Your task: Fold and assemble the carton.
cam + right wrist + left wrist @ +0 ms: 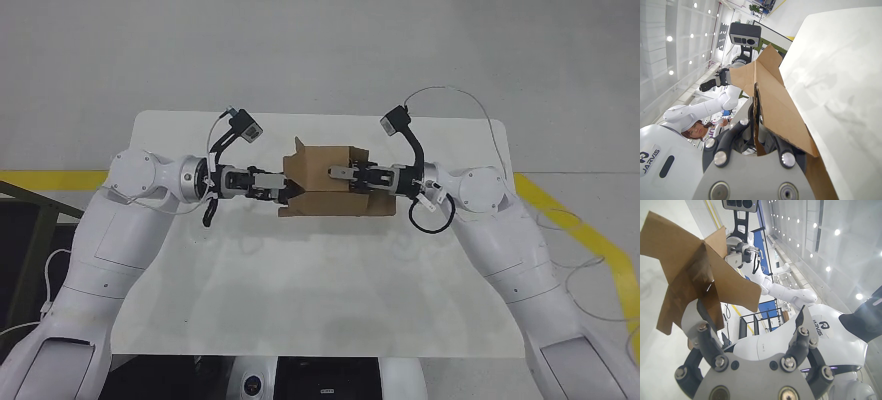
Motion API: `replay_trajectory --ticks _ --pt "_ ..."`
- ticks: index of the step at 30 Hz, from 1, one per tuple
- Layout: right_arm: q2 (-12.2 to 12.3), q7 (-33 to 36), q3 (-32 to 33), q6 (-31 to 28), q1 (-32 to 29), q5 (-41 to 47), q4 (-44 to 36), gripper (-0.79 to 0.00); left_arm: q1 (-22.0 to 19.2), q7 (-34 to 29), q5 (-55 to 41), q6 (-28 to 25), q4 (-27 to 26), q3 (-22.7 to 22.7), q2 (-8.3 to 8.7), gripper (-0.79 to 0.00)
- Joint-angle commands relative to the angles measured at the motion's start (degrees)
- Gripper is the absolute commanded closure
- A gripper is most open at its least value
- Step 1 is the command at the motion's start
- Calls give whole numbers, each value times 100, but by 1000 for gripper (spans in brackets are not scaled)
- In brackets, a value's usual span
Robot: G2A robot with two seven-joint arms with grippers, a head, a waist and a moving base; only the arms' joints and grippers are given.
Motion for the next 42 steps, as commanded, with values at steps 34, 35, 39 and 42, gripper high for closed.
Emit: replay_trajectory --ticks 34,35,39,42 --pt "23 -452 182 128 -37 -349 18 0 -2047 400 -35 -123 1989 1245 -616 -785" --pt "23 -452 182 128 -37 -349 18 0 -2047 400 -35 -123 1989 1245 -616 -785" --pt "23 -452 182 128 -37 -349 18 0 -2047 400 -35 -123 1989 1245 -616 -785" --pt "23 -452 182 128 -37 -349 18 0 -2047 400 -35 -123 1989 1245 -616 -785"
